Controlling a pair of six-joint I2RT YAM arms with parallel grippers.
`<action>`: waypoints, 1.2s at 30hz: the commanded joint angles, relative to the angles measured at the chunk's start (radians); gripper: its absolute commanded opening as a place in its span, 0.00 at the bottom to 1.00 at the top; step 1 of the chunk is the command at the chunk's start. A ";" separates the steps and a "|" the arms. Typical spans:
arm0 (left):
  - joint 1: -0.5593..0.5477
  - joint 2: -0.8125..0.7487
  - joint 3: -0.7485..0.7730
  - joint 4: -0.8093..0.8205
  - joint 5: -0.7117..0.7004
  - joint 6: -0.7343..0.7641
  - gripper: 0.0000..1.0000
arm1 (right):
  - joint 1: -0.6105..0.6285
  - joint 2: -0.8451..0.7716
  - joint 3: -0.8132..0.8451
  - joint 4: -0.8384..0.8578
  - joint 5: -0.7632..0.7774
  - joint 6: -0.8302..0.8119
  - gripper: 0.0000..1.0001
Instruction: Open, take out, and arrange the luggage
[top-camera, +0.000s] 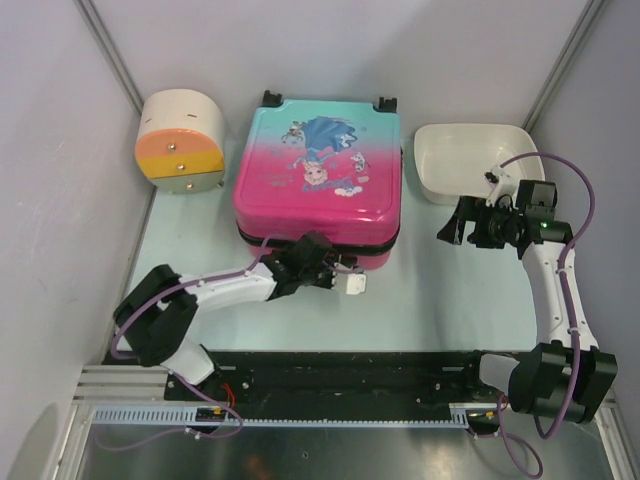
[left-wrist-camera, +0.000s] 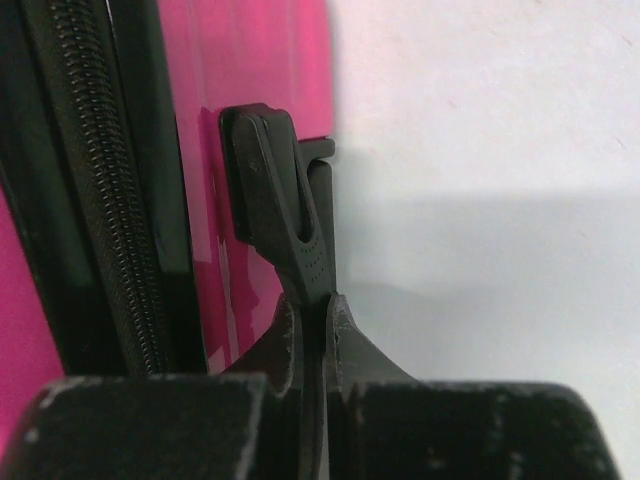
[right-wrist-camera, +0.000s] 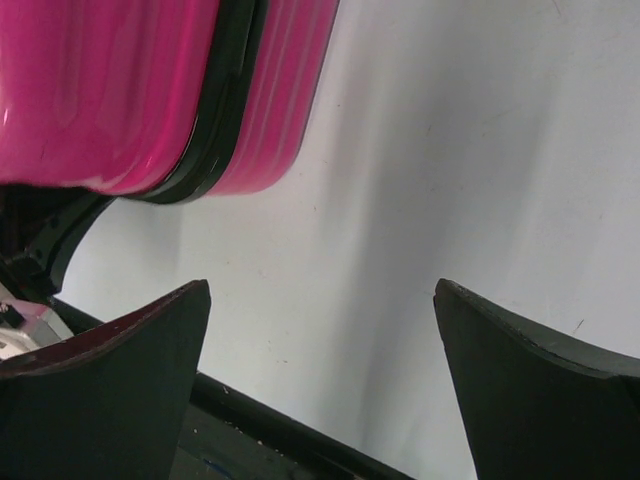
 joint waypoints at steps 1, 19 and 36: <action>-0.096 -0.111 -0.101 -0.258 0.086 0.025 0.00 | -0.007 -0.011 -0.002 0.021 -0.016 0.018 1.00; -0.303 -0.551 -0.207 -0.701 0.093 0.065 0.59 | -0.001 -0.048 -0.053 0.040 -0.089 -0.020 0.98; -0.265 -0.806 0.244 -0.875 0.199 -0.350 1.00 | 0.197 -0.226 -0.257 0.161 -0.214 -0.229 0.90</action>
